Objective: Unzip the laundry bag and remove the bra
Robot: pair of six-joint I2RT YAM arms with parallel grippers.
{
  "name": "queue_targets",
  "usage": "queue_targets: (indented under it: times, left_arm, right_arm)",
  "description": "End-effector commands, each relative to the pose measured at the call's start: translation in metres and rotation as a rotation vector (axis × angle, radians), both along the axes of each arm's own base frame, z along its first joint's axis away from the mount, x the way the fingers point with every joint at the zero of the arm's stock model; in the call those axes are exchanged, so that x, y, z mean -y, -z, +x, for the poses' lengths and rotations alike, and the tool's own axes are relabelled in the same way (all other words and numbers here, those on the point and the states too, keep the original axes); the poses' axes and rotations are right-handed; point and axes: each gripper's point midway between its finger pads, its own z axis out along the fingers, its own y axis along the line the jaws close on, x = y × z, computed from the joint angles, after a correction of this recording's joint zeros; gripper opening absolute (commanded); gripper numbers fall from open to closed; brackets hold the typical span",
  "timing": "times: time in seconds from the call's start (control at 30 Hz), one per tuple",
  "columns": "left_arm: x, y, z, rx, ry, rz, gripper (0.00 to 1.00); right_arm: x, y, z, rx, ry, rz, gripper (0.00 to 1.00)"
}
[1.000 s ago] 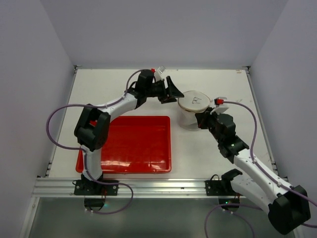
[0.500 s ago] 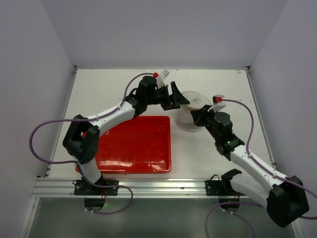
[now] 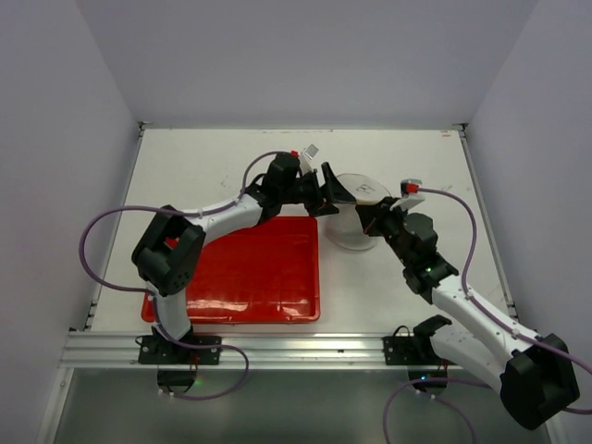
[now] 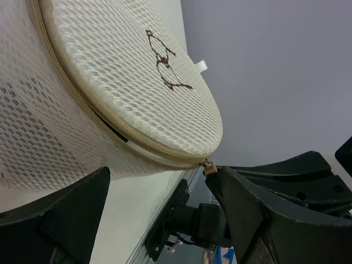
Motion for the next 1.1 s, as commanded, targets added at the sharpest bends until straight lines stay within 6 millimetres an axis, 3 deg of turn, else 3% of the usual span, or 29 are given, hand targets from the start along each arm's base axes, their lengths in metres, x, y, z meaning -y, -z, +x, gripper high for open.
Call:
queue_targets:
  times: [0.0,0.13,0.23,0.33,0.47,0.57,0.8,1.07]
  left_arm:
    - [0.012,-0.012,0.010,0.021,-0.006,-0.065,0.84]
    - [0.021,-0.011,0.012,0.000,0.009,-0.134,0.77]
    - [0.022,-0.009,0.015,0.007,0.004,-0.128,0.65]
    - [0.022,-0.010,0.017,0.017,0.003,-0.129,0.47]
    - [0.021,-0.011,0.017,0.025,0.008,-0.132,0.14]
    - [0.018,-0.012,0.017,0.026,0.010,-0.138,0.00]
    - [0.005,-0.009,0.018,0.026,0.011,-0.138,0.00]
    - [-0.010,-0.003,0.021,0.038,0.009,-0.122,0.00]
  right_arm:
    - [-0.006,-0.016,-0.002,0.072,-0.028,0.038,0.00]
    - [-0.004,-0.003,-0.005,0.072,-0.027,0.026,0.00]
    - [-0.005,-0.001,-0.007,0.066,-0.039,0.009,0.00]
    - [-0.003,-0.002,-0.008,0.067,-0.039,-0.003,0.00]
    - [0.000,-0.004,-0.010,0.074,-0.031,-0.023,0.00]
    - [0.007,-0.005,-0.010,0.071,-0.008,-0.049,0.00]
    - [0.037,0.007,-0.012,0.025,0.097,-0.177,0.00]
    - [0.046,0.008,-0.016,0.007,0.127,-0.190,0.00]
